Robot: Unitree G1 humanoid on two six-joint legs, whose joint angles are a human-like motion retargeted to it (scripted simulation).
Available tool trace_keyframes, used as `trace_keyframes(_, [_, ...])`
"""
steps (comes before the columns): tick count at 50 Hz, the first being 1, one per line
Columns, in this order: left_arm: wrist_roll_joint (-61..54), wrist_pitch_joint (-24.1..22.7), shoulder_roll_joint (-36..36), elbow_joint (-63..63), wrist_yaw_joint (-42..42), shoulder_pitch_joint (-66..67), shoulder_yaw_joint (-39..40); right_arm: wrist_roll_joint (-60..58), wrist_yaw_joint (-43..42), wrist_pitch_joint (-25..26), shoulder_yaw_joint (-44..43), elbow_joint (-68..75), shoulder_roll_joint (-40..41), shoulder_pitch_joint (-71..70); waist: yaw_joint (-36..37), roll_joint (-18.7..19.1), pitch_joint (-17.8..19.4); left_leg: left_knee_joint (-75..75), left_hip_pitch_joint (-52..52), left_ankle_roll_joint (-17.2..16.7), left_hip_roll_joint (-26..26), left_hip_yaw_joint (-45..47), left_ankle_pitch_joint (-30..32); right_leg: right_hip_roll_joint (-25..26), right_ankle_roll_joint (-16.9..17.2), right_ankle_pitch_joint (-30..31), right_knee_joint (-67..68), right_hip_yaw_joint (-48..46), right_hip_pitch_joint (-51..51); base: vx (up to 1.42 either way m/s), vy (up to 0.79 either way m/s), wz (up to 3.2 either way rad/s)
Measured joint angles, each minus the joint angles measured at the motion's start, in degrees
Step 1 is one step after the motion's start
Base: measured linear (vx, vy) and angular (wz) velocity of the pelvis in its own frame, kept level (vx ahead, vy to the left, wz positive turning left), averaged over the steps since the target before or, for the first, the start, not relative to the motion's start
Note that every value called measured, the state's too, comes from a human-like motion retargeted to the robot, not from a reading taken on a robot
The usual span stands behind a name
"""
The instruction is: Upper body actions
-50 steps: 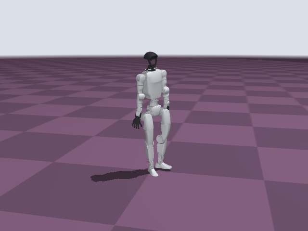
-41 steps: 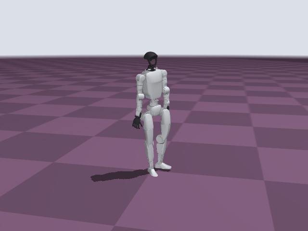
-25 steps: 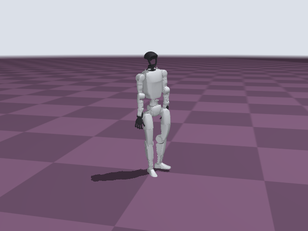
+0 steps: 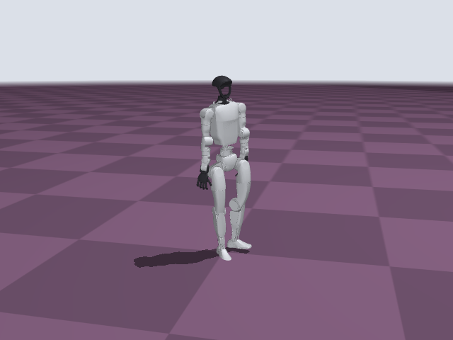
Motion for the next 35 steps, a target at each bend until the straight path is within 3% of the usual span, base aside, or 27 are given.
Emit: trace_keyframes(35, [0.4, 0.0, -0.4, 0.1, -0.1, 0.1, -0.4, -1.2, 0.5, 0.7, 0.7, -0.4, 0.1, -0.2, -0.5, 0.6, -1.2, -0.1, 0.0, -0.2, 0.4, 0.5, -0.9, 0.5, -0.7, 0.7, -0.1, 0.7, -0.2, 0.0, 0.0, 0.0])
